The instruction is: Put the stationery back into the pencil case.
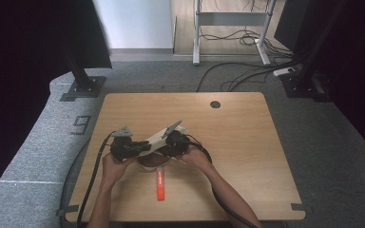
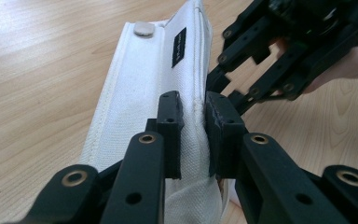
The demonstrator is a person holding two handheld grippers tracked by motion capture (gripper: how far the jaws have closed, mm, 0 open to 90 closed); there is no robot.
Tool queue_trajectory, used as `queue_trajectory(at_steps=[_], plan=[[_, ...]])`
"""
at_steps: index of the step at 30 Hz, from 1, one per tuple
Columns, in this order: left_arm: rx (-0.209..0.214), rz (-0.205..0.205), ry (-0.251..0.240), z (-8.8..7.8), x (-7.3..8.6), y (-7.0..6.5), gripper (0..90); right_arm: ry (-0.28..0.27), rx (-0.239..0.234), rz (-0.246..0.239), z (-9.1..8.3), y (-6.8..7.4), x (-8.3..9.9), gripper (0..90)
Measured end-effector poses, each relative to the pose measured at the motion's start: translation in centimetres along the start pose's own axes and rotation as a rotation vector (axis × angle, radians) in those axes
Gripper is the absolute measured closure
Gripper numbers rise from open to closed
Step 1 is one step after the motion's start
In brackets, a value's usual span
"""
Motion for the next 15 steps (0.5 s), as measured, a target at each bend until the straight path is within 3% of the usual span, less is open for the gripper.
queue_trajectory(at_steps=[15], plan=[[0.002, 0.001, 0.005, 0.1, 0.0, 0.0, 76.6, -0.001, 0.020, 0.052, -3.2, 0.0, 4.5, 62.3]])
Point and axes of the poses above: each handheld gripper's, and its own axes: z roughly forward along the jaws, x roughly out of its underside, y roughly to its left, the point moved 1 cm from there along z, roughly forward along the jaws, and after that the axes turned 1 degree about -z, right-handed, at the moved point
